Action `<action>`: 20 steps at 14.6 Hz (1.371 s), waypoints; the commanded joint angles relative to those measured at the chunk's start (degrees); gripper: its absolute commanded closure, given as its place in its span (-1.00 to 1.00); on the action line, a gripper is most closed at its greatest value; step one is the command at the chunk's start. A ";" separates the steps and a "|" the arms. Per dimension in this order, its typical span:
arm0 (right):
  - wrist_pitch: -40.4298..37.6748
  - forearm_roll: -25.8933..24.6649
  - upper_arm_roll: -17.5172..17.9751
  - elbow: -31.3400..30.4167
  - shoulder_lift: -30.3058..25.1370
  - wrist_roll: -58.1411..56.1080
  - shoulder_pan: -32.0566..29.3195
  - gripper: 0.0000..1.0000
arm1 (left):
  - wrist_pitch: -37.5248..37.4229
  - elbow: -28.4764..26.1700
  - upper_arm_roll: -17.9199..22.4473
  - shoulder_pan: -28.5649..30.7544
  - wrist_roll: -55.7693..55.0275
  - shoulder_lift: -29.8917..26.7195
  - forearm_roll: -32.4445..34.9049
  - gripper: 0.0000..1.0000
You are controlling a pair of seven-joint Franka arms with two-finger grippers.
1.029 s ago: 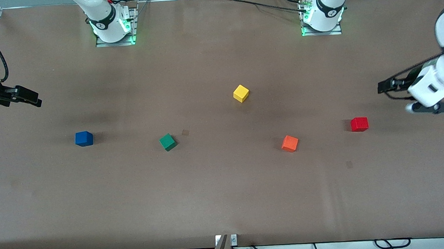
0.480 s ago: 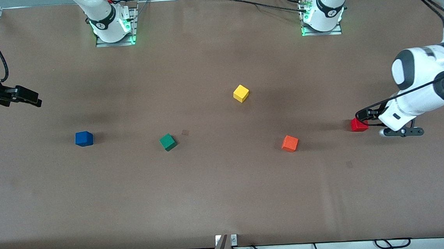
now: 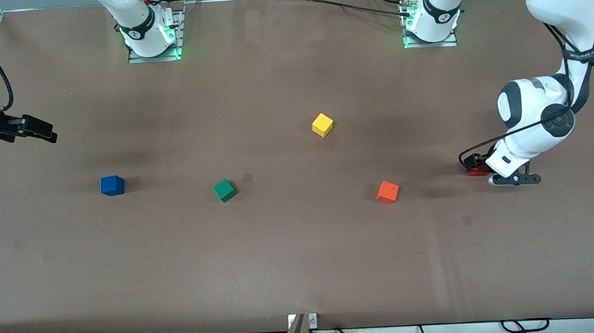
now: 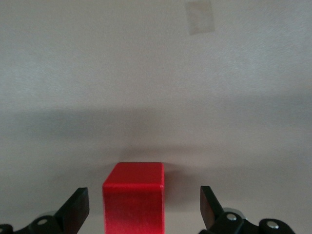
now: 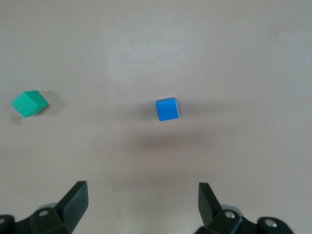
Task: Pass red block to right arm, stack on blue
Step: 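Lower the left gripper onto the red cube and close on it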
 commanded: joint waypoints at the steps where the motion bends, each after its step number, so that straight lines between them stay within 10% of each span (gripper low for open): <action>1: 0.00 -0.44 0.44 -0.61 -0.46 -0.85 -0.19 -1.00 | 2.44 -1.49 -0.02 0.56 0.64 0.33 -0.03 -1.00; 3: -0.09 -0.44 0.44 -0.52 -0.46 -0.85 -0.27 -1.00 | 2.52 -1.49 0.07 0.65 0.64 0.94 -0.03 -0.98; 6: -0.09 -0.35 0.44 -0.61 -0.20 -0.76 -0.19 -1.00 | 2.09 -1.41 -0.02 0.65 2.57 1.20 -0.03 0.11; 9: -0.18 -0.35 0.44 -0.52 -0.29 -0.76 0.08 -1.00 | -1.51 -0.70 -0.02 0.73 6.17 1.12 -0.03 0.70; 12: -0.09 -0.17 0.44 -0.52 -0.20 -0.85 0.08 -1.00 | -3.09 1.22 -0.02 0.65 7.06 0.50 -0.03 0.84; 17: -0.44 1.49 0.44 -0.61 -0.11 -0.67 0.78 -1.00 | -37.50 22.46 -0.72 -0.93 17.85 1.38 -0.03 0.90; 20: -3.32 2.89 0.44 -0.61 0.76 -1.29 0.78 -1.00 | -45.18 28.02 -0.73 -2.08 20.15 1.56 -0.12 0.92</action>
